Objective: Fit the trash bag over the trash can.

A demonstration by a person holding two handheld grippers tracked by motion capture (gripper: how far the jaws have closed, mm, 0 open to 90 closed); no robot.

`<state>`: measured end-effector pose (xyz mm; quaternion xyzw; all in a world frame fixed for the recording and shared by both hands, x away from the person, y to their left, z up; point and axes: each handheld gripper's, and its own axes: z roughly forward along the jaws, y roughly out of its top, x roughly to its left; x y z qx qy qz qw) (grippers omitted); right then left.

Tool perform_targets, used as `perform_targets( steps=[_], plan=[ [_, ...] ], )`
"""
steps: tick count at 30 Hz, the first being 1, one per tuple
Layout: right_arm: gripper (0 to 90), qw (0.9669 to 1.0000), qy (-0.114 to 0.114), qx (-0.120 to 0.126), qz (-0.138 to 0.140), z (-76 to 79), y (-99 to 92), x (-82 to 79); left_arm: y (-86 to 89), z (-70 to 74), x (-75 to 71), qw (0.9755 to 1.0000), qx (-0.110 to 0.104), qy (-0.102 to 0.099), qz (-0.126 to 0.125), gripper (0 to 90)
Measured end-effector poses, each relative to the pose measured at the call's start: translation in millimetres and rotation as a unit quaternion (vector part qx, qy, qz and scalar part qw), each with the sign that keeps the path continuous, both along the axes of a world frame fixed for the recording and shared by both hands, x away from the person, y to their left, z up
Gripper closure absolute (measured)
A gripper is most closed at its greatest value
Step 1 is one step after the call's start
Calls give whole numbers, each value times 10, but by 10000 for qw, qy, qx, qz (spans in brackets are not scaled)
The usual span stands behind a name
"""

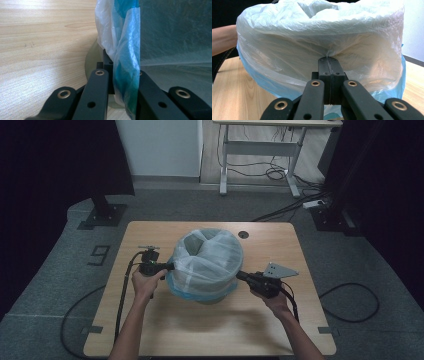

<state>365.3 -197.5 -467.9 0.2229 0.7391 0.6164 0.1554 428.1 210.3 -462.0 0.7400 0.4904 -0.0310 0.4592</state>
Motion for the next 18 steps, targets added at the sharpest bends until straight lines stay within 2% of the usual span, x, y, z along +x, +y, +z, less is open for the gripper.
perform_targets(
  steps=[6, 18],
  plan=[
    [889, 10000, -11, -33, 56, -39, 6, -18, 7, -31, -6, 10000, -12, 19, 15, 888],
    [891, 9993, 277, -241, 19, -321, 43, 20, 21, -157, -21, 9999, -74, 75, 55, 888]
  ],
)
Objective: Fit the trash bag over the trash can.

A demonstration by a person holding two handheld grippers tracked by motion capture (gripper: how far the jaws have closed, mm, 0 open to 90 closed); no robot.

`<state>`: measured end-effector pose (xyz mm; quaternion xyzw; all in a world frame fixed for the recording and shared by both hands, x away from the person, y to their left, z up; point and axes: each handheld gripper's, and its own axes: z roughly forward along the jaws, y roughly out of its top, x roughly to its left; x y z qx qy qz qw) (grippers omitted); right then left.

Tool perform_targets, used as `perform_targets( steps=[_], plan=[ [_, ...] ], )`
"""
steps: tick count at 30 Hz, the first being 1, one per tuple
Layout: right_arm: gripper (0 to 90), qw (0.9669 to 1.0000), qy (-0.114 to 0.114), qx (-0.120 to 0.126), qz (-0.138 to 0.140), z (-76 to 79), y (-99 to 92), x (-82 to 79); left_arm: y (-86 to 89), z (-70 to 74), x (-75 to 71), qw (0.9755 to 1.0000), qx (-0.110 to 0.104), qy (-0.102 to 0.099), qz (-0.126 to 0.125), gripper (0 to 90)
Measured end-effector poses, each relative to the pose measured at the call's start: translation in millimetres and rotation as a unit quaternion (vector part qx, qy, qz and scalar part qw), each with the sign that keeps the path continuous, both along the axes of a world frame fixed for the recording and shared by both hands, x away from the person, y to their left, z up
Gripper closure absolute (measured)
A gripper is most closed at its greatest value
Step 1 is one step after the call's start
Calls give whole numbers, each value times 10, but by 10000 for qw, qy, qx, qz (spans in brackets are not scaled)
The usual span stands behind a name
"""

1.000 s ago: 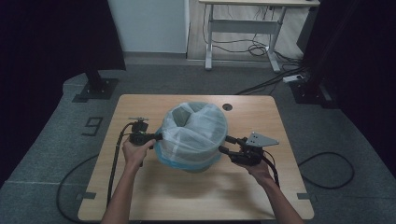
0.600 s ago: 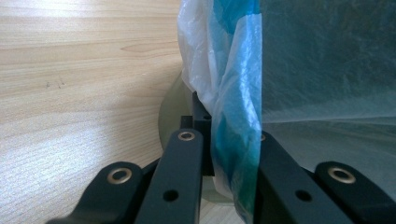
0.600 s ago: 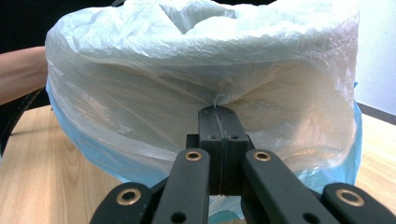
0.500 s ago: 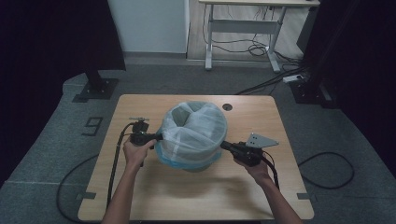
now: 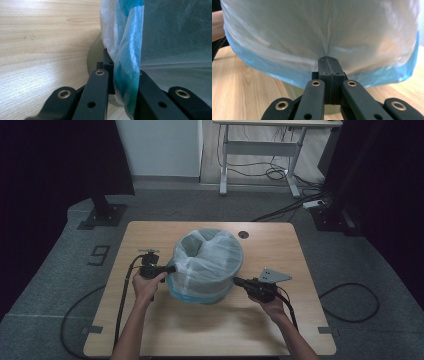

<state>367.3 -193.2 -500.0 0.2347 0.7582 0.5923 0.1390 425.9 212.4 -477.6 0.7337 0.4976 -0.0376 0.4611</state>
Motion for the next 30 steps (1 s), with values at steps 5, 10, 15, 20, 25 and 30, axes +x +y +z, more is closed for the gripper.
perform_targets(
  steps=[5, 10, 15, 20, 25, 30],
  plan=[
    [890, 10000, -27, 4, 24, -1, 1, -2, -16, -39, -13, 10000, -14, 20, -20, 888],
    [889, 10000, -11, 29, -55, 18, -30, -23, 21, -17, -75, 9993, 94, -307, 170, 731],
    [822, 9997, -77, 110, -211, 57, -84, -64, 91, 107, -199, 9950, 231, -893, 375, 443],
    [650, 9990, -93, 99, -434, 95, -119, -105, 160, 245, -310, 9891, 297, -1371, 442, 285],
    [570, 9985, -86, 111, -534, 92, -165, -173, 220, 384, -396, 9843, 270, -1706, 363, 192],
    [502, 9978, -8, 60, -666, 59, -234, -252, 256, 524, -479, 9812, 267, -1896, 237, 176]
  ],
)
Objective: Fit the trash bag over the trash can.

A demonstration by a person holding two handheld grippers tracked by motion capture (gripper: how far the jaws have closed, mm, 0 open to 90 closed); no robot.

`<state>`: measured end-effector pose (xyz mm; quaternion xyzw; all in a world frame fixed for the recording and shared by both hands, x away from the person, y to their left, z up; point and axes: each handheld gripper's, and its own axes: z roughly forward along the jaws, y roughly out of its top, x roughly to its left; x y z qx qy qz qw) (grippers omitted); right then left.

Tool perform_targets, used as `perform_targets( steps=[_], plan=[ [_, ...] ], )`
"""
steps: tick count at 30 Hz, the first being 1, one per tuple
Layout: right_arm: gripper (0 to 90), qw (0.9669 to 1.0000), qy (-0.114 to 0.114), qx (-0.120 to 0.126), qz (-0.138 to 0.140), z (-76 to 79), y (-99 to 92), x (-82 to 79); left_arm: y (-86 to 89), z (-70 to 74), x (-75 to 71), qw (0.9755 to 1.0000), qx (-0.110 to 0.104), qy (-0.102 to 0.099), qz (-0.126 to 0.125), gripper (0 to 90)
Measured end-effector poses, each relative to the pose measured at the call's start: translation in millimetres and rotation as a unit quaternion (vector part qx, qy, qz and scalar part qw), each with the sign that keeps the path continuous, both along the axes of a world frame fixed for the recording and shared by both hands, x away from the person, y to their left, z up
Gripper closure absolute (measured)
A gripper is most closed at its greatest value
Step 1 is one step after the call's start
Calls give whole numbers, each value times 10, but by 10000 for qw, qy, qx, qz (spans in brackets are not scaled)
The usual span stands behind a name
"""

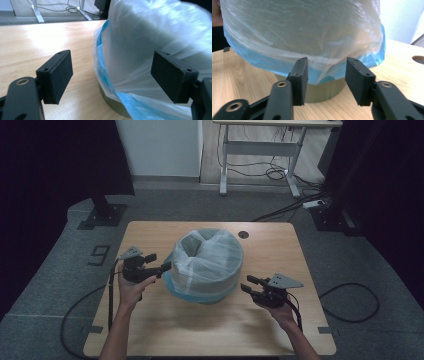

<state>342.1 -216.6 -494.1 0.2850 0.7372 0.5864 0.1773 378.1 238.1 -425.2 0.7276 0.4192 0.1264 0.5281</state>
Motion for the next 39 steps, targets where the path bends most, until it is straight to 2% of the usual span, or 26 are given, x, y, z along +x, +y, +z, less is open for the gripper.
perform_targets(
  steps=[4, 10, 14, 17, 21, 25, 31, 35, 39],
  plan=[
    [468, 9999, 41, -99, -99, -38, -65, -87, -27, 138, -57, 9997, 47, -153, -195, 178],
    [451, 9994, 205, -93, -278, -156, -238, -256, -105, 352, -81, 9981, 129, -245, -544, 183],
    [440, 9984, 320, -255, -385, -254, -336, -353, -150, 464, -99, 9969, 205, -300, -691, 195],
    [416, 9972, 367, -472, -455, -299, -384, -384, -194, 528, -84, 9960, 269, -294, -806, 199],
    [379, 9962, 496, -469, -549, -326, -434, -370, -288, 613, -40, 9942, 453, -302, -932, 204],
    [363, 9958, 566, -432, -574, -332, -452, -361, -412, 700, 35, 9913, 595, -321, -1131, 218],
    [360, 9957, 632, -339, -580, -333, -475, -351, -654, 797, 240, 9842, 829, -222, -1548, 229],
    [359, 9957, 639, -318, -587, -329, -488, -353, -815, 863, 372, 9812, 950, -188, -1671, 237],
    [359, 9957, 654, -309, -585, -331, -500, -354, -957, 902, 530, 9793, 979, -47, -1769, 241]
  ],
)
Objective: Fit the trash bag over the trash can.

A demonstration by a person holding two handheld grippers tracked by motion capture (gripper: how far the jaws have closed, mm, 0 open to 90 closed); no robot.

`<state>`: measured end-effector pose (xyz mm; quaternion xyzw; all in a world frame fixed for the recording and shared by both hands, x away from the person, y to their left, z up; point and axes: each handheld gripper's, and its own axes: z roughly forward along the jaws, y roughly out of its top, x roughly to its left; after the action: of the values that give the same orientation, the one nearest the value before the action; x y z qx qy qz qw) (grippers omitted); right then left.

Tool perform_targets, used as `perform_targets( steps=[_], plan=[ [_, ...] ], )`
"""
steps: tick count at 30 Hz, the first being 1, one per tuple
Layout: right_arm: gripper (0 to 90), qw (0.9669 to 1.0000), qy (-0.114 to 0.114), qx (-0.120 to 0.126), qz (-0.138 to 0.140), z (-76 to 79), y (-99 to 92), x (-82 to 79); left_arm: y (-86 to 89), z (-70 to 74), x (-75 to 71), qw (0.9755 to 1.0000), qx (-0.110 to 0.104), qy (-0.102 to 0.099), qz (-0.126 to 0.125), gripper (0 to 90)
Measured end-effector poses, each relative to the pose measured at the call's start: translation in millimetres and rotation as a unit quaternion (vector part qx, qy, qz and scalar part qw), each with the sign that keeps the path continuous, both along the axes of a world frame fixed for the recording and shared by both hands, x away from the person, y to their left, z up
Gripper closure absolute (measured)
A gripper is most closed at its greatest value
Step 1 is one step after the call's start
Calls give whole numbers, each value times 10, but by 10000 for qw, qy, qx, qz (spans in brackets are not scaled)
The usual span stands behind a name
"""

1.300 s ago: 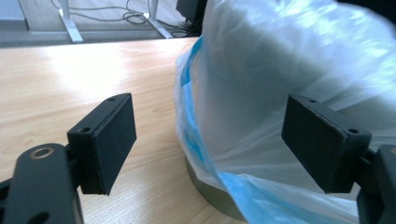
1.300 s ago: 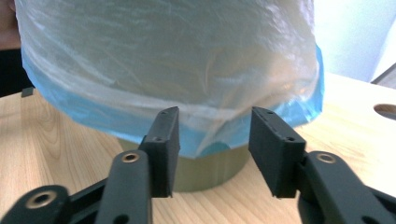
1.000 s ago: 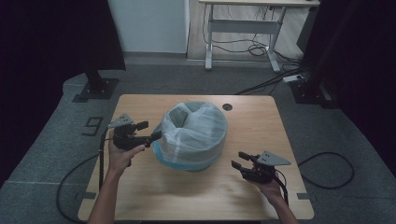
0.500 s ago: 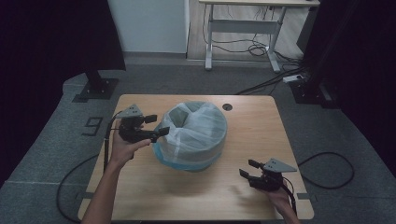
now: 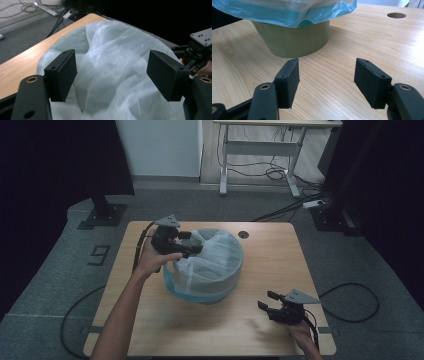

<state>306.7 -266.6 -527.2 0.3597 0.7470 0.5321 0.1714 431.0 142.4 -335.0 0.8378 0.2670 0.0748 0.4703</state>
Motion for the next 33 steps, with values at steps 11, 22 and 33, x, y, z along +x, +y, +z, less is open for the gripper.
perform_targets(
  steps=[11, 22, 33],
  plan=[
    [359, 9999, 51, -56, 73, -26, 36, 8, -265, -25, 260, 9990, 160, 328, -253, 278],
    [359, 9999, 59, -45, 81, -28, 28, 9, -569, -93, 433, 9962, 563, 558, -359, 282],
    [359, 9999, 57, -49, 122, -24, 26, 9, -968, -253, 511, 9837, 1507, 816, -541, 313]
  ],
)
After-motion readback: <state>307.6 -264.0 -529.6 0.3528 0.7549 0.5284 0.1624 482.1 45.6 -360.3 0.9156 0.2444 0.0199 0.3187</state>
